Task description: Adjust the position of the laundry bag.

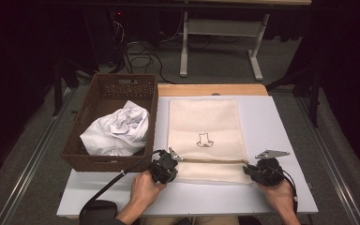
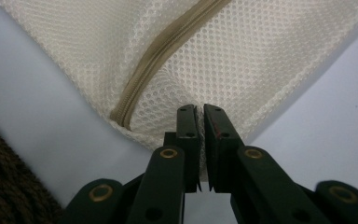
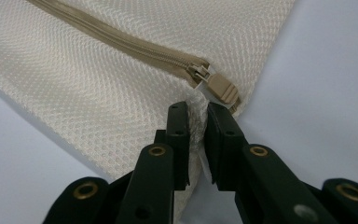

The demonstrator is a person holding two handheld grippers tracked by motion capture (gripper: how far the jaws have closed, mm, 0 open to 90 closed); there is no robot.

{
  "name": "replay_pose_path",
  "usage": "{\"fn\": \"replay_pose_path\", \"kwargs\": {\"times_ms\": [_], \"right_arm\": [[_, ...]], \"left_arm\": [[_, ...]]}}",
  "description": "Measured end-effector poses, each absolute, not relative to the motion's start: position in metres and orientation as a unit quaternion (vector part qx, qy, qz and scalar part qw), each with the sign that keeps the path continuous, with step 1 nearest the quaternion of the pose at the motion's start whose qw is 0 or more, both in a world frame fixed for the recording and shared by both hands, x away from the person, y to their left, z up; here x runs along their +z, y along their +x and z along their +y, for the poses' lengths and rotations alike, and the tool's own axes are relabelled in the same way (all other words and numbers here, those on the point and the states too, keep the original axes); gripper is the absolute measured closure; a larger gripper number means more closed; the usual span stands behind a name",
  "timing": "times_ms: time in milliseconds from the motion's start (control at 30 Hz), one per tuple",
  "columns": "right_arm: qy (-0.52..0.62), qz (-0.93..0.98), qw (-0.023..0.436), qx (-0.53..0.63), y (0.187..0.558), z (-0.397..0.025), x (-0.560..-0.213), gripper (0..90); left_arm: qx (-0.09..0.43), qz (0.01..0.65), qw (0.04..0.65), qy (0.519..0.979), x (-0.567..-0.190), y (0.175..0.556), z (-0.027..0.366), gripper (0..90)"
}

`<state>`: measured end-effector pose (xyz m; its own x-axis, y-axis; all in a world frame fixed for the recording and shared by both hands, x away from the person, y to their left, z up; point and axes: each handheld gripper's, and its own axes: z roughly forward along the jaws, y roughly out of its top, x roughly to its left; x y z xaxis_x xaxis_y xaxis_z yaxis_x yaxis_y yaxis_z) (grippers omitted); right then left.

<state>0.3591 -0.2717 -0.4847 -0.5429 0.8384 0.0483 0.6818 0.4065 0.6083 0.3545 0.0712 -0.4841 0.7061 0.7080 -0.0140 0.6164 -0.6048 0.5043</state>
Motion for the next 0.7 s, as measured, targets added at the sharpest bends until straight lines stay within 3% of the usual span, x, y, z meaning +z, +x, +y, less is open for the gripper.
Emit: {"fn": "replay_pose_path", "kwargs": {"times_ms": [300, 700], "right_arm": [[0.462, 0.822, 0.140, 0.304, 0.358, -0.274, -0.483, 72.5], [0.487, 0.793, 0.133, 0.342, 0.363, -0.286, -0.478, 70.2]], "left_arm": [[0.115, 0.374, 0.309, 0.867, -0.480, 0.356, 0.071, 64.2], [0.126, 0.378, 0.280, 0.874, -0.500, 0.361, 0.066, 59.1]]}}
